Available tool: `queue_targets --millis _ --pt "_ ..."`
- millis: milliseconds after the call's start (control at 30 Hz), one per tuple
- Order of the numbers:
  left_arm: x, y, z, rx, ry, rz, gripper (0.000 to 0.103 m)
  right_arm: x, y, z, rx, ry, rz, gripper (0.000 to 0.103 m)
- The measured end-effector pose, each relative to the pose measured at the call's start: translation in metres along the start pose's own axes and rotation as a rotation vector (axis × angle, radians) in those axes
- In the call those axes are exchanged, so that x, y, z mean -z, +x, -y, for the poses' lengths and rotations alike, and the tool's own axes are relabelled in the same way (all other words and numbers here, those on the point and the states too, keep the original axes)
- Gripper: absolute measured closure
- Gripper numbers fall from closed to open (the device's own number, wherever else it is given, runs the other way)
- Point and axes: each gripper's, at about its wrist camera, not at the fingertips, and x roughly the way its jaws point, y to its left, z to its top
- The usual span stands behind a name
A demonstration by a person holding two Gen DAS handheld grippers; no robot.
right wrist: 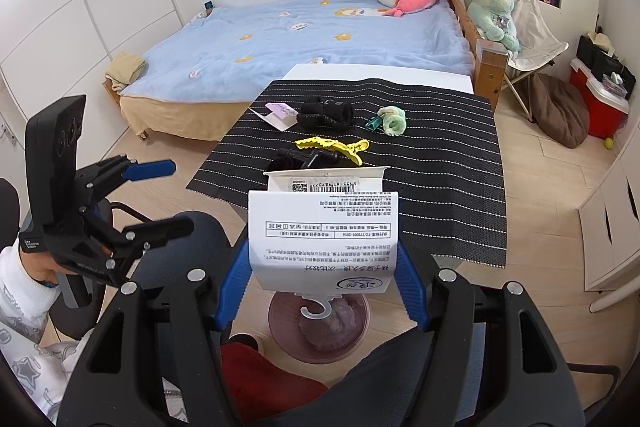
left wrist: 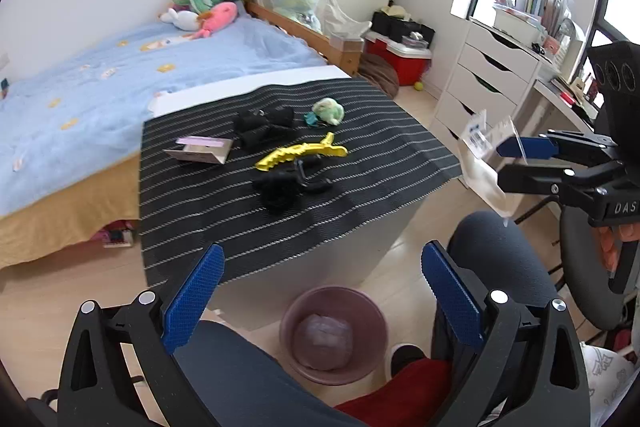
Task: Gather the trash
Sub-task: 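Lower the white box over the pink bin and open the right gripper, then move the right gripper toward the yellow hair clip on the mat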
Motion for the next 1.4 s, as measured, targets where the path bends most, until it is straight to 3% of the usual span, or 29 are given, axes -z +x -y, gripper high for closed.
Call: queue_targets --millis 533,600,633,967,1400 --pt "0.002 -0.025 -0.036 -0.066 -0.101 0.033 0.008 0.002 0.018 -0.036 -0.081 -0.096 -0.058 0.039" --pt "0.002 -0.026 -0.037 -0.071 -0.105 0.035 0.008 0.001 0.021 -0.039 -0.097 -0.103 -0.066 0.026" --pt "0.002 -0.026 -0.038 -0.073 -0.107 0.035 0.008 0.000 0.023 -0.040 -0.095 -0.101 -0.066 0.013" --pt "0.002 -0.021 -0.035 -0.058 -0.094 0.023 0.008 0.002 0.025 -0.031 -0.072 -0.063 -0.075 0.008" --pt "0.000 -0.015 -0.030 -0.049 -0.077 0.010 0.008 0.002 0.023 -0.016 -0.065 -0.019 -0.058 0.007"
